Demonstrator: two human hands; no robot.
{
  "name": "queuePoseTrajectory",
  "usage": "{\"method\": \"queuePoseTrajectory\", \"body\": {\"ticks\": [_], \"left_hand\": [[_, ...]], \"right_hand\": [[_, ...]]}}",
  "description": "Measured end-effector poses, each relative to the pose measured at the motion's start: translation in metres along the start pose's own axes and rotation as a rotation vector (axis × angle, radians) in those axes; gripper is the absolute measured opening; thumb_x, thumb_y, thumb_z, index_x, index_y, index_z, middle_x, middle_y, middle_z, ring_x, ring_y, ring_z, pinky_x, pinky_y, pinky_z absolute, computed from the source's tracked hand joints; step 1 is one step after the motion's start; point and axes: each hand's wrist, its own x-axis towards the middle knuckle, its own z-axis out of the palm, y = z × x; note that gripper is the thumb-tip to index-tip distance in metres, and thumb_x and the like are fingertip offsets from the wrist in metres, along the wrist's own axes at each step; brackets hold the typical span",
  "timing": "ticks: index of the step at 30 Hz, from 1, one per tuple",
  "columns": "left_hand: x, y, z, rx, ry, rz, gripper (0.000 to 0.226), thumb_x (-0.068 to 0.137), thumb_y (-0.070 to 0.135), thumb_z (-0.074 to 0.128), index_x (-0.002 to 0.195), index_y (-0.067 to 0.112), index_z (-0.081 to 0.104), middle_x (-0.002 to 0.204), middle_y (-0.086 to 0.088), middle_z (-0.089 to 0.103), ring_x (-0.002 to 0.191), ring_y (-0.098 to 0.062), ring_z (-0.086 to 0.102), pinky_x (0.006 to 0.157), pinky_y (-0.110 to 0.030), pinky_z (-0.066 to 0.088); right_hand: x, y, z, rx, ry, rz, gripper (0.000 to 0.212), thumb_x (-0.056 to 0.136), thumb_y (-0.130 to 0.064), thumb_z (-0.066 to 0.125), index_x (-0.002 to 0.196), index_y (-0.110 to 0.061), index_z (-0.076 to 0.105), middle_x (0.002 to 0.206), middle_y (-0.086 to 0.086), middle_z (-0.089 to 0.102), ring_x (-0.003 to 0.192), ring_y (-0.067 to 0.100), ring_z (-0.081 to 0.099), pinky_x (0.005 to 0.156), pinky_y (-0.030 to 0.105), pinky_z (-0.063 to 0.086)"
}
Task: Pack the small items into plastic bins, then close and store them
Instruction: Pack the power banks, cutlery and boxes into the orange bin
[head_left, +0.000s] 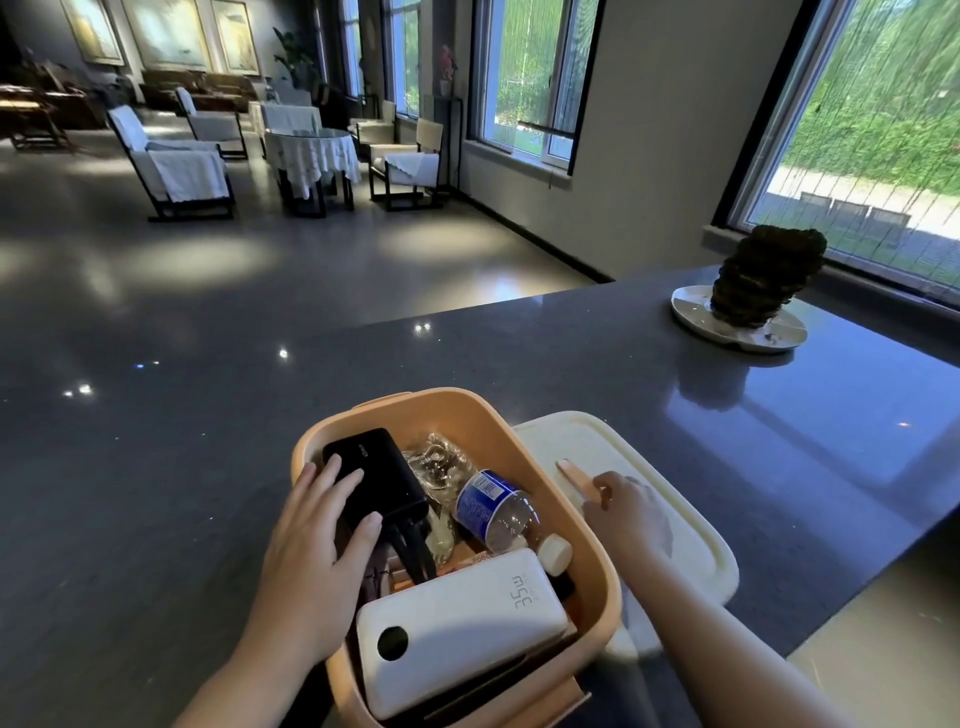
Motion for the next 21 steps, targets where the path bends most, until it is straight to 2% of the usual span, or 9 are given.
{"method": "queuePoseTrajectory", "body": {"ticks": [7, 10, 13, 15, 18, 21], "left_hand": [[0.0, 0.001, -0.001, 0.013, -0.01, -0.011, 0.052, 0.093, 0.047, 0.039, 0.143, 0.037, 0.033, 0.149, 0.031, 0.008, 0.138, 0.012, -0.008, 0.116, -0.033, 0.006], [-0.001, 0.003, -0.003, 0.014, -0.019, -0.012, 0.053, 0.093, 0.049, 0.037, 0.144, 0.039, 0.029, 0.151, 0.031, 0.004, 0.138, 0.012, -0.01, 0.117, -0.035, 0.007], [-0.002, 0.004, -0.003, -0.02, -0.013, -0.011, 0.053, 0.093, 0.05, 0.037, 0.144, 0.04, 0.027, 0.152, 0.031, 0.002, 0.138, 0.012, -0.011, 0.117, -0.034, 0.006], [-0.002, 0.003, -0.002, -0.064, -0.002, -0.01, 0.053, 0.093, 0.05, 0.039, 0.144, 0.04, 0.028, 0.153, 0.029, 0.005, 0.139, 0.011, -0.008, 0.117, -0.033, 0.006], [-0.004, 0.002, -0.004, -0.165, 0.02, -0.009, 0.057, 0.087, 0.055, 0.037, 0.141, 0.038, 0.035, 0.153, 0.027, 0.013, 0.141, 0.007, 0.001, 0.117, -0.033, 0.011], [-0.004, 0.003, -0.012, -0.329, 0.095, 0.001, 0.054, 0.084, 0.055, 0.039, 0.134, 0.038, 0.043, 0.145, 0.032, 0.026, 0.136, 0.009, 0.016, 0.112, -0.027, 0.019]], "right_hand": [[0.002, -0.001, -0.011, 0.045, 0.093, -0.002, 0.028, 0.091, -0.023, 0.059, 0.119, -0.022, 0.063, 0.109, -0.001, 0.062, 0.101, 0.019, 0.055, 0.084, 0.036, 0.05], [0.002, -0.005, -0.043, 0.08, 0.226, -0.047, 0.023, 0.093, -0.026, 0.056, 0.113, -0.021, 0.066, 0.103, 0.0, 0.063, 0.094, 0.02, 0.056, 0.082, 0.042, 0.05], [-0.001, -0.021, -0.087, 0.065, 0.308, -0.11, 0.023, 0.09, -0.031, 0.061, 0.111, -0.024, 0.066, 0.096, -0.003, 0.061, 0.086, 0.016, 0.054, 0.077, 0.039, 0.051], [-0.005, -0.037, -0.115, 0.039, 0.326, -0.15, 0.028, 0.086, -0.03, 0.067, 0.112, -0.022, 0.067, 0.1, 0.0, 0.063, 0.09, 0.019, 0.054, 0.079, 0.036, 0.048], [-0.017, -0.065, -0.15, 0.028, 0.352, -0.243, 0.03, 0.084, -0.024, 0.071, 0.113, -0.017, 0.069, 0.105, 0.008, 0.066, 0.1, 0.027, 0.053, 0.084, 0.039, 0.044], [-0.041, -0.093, -0.163, 0.038, 0.386, -0.323, 0.03, 0.083, -0.025, 0.072, 0.112, -0.018, 0.07, 0.103, 0.006, 0.067, 0.1, 0.026, 0.053, 0.079, 0.036, 0.04]]}}
